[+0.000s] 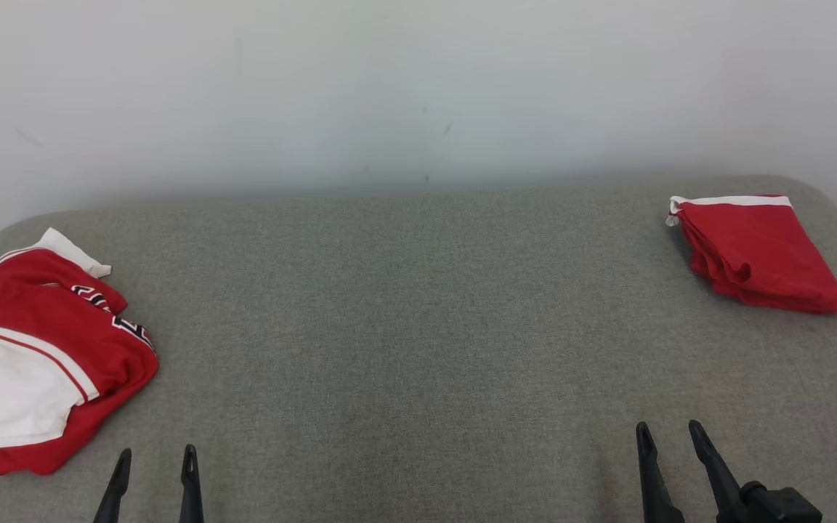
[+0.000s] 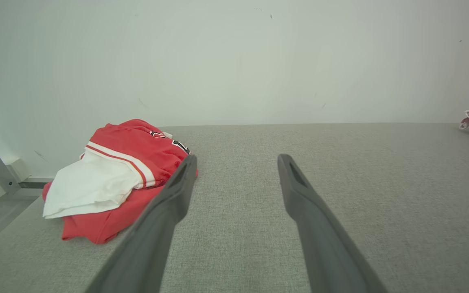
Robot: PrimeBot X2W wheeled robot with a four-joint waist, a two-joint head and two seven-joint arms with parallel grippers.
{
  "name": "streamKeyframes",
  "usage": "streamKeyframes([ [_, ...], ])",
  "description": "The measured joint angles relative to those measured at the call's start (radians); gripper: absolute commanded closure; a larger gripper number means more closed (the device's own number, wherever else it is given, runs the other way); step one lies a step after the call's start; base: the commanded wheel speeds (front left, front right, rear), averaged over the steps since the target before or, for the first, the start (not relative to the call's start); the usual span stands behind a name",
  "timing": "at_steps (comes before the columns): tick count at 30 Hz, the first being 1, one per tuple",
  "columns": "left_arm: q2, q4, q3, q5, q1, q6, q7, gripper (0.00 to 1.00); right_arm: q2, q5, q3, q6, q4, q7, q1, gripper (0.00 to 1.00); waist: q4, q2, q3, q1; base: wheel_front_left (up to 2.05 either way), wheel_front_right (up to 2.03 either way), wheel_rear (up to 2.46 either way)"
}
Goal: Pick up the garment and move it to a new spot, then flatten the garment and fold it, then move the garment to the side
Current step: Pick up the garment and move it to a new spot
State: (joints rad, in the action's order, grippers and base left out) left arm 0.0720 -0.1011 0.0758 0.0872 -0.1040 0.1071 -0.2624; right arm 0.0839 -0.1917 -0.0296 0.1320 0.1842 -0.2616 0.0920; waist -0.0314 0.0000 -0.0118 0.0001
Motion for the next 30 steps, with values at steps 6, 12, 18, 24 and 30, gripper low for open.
streamKeyframes([
  [6,-0.002,-0.01,-0.004,-0.008,0.003,0.003,0.0,0.0,0.0,-0.002,-0.004,0.0,0.007,0.0,0.009,0.0,0.02,0.0,-0.003,0.0,0.0,0.0,0.0],
  [12,0.001,-0.023,-0.002,-0.009,0.011,0.005,0.0,0.0,-0.005,-0.009,-0.001,0.0,0.012,0.0,0.016,0.0,0.074,0.0,-0.005,0.0,0.0,0.0,0.0],
  [18,0.011,-0.036,0.009,-0.008,0.009,0.004,0.0,0.0,-0.014,-0.011,-0.001,0.0,0.019,0.0,0.023,0.0,0.16,0.0,-0.007,-0.0001,0.0,0.0,0.0],
  [24,0.022,-0.038,0.032,-0.002,0.007,-0.004,0.0,0.0,-0.02,-0.011,0.006,0.0,0.027,-0.002,0.029,0.0,0.269,0.0,-0.01,0.0,0.0,0.0,0.0],
  [30,0.023,-0.035,0.045,0.002,0.0,-0.012,0.0,0.0,-0.021,-0.01,0.014,0.0,0.029,-0.002,0.023,0.0,0.38,0.0,-0.01,0.0,0.0,0.0,0.0],
])
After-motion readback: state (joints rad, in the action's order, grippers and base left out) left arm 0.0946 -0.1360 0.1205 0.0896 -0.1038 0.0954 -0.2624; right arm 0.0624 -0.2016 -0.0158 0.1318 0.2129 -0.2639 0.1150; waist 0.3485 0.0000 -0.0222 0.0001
